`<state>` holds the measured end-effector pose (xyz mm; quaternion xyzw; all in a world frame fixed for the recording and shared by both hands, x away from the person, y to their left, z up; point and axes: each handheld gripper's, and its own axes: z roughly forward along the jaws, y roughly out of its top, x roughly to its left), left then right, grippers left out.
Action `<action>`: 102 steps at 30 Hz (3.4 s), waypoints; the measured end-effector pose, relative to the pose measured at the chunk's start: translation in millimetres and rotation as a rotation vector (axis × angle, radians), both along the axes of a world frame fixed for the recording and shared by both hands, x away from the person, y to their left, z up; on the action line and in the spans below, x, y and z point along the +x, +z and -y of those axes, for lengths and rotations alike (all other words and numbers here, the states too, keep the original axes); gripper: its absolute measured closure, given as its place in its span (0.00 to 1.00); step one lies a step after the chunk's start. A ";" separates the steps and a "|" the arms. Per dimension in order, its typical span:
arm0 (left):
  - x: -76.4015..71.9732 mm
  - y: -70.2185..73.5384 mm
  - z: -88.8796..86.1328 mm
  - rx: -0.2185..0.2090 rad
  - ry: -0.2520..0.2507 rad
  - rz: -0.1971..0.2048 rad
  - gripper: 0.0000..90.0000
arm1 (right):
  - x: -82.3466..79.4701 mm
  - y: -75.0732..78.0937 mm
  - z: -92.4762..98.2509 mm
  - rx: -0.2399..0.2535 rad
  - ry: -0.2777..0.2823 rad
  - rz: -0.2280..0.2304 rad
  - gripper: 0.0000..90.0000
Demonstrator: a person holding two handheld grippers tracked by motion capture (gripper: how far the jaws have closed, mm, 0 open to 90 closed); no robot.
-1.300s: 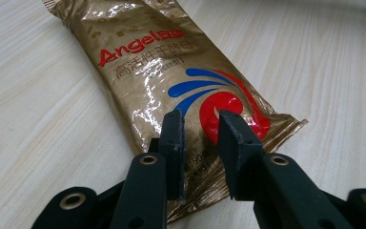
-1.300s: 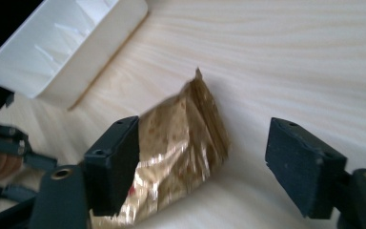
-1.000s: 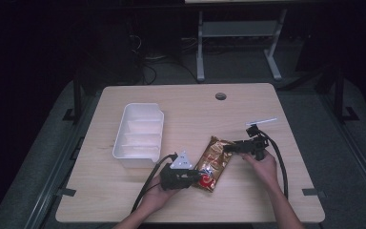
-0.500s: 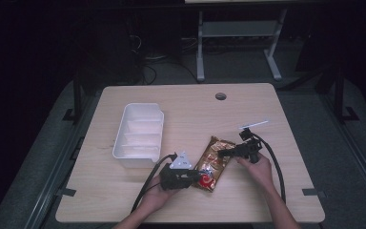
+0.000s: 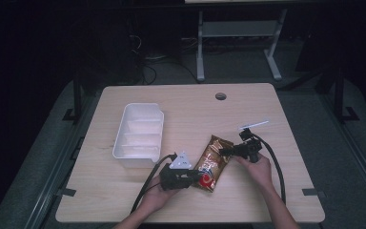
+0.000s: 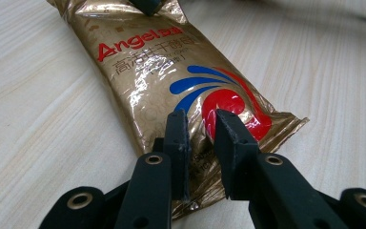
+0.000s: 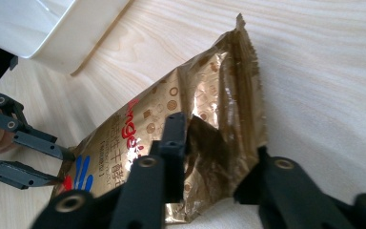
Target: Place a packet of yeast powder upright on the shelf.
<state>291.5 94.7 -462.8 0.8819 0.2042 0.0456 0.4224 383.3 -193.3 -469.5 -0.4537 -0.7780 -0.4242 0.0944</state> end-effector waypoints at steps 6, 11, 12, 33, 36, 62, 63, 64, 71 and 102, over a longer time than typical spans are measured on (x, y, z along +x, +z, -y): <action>-1.5 -1.3 -1.0 -0.009 0.002 0.010 0.83 | -2.5 2.3 2.5 -0.003 0.002 0.025 0.97; -3.0 -1.5 -0.9 -0.010 0.006 0.020 0.83 | -4.5 3.3 3.7 0.012 -0.001 0.035 0.98; -3.5 -1.4 -0.9 -0.007 0.008 0.023 0.81 | -5.3 4.2 4.5 0.019 0.000 0.039 0.98; -26.2 17.5 -30.5 -0.094 0.044 0.035 0.44 | -18.0 61.5 -5.3 -0.032 0.049 0.211 0.99; -28.6 18.0 -34.5 -0.099 0.041 0.034 0.43 | -17.7 65.4 -5.6 -0.039 0.050 0.217 0.99; -42.4 12.4 -49.7 -0.099 -0.030 0.067 0.36 | -12.9 119.1 -14.4 -0.042 0.095 0.312 0.99; -42.6 12.3 -49.6 -0.097 -0.032 0.069 0.36 | -12.5 120.2 -15.7 -0.042 0.099 0.315 0.99; -42.8 12.1 -49.4 -0.097 -0.033 0.069 0.36 | -12.0 121.4 -16.9 -0.040 0.099 0.313 0.99; -43.0 13.4 -50.1 -0.103 -0.038 0.072 0.34 | -8.3 127.1 -25.5 -0.042 0.119 0.324 0.99; -45.7 16.7 -50.1 -0.111 -0.042 0.093 0.32 | 8.7 157.9 -62.2 0.015 0.178 0.368 0.99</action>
